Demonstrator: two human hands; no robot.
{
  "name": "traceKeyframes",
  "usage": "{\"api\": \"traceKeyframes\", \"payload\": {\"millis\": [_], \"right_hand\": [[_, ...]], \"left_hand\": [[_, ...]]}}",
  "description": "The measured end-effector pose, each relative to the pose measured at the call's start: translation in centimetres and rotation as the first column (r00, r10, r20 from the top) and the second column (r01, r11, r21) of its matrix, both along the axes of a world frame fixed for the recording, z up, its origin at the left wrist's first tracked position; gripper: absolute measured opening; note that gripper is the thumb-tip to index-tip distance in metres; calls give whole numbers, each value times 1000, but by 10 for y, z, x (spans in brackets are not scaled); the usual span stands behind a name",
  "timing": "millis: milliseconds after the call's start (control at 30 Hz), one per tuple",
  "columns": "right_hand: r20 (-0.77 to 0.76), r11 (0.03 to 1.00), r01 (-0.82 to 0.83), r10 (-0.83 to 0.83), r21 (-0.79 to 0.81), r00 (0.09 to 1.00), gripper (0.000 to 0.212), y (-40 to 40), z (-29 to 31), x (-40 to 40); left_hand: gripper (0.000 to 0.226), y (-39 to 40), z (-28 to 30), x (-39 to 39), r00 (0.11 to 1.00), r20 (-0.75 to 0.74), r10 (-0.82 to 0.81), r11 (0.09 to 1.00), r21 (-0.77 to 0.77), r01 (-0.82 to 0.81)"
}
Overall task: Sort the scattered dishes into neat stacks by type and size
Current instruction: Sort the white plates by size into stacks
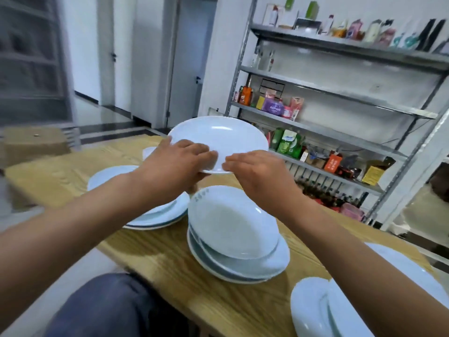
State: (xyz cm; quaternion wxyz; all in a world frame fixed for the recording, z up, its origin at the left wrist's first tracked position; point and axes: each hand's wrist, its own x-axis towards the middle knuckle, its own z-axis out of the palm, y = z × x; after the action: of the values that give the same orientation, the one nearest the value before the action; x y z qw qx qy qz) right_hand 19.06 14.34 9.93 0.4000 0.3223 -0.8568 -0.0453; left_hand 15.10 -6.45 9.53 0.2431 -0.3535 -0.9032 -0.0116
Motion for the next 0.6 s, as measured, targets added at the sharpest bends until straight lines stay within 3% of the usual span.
{"api": "traceKeyframes", "payload": {"millis": [167,300,467,600], "right_hand": [[-26,992,-123,122,-36,992,19,-51,0,-15],[-17,986,-152,151,-63,988,21,-84,-7,-22],[295,997,67,-55,-32,954,42,-100,-23,-25],[307,983,139,-96,-120,947,38,-78,-32,-26]], "left_hand": [[47,-61,-3,9,996,36,82,988,125,-86],[33,-90,-8,13,996,53,78,970,228,-88],[21,-106,-34,4,976,176,127,958,234,-167],[26,-111,-67,-3,939,293,181,955,174,-239]]}}
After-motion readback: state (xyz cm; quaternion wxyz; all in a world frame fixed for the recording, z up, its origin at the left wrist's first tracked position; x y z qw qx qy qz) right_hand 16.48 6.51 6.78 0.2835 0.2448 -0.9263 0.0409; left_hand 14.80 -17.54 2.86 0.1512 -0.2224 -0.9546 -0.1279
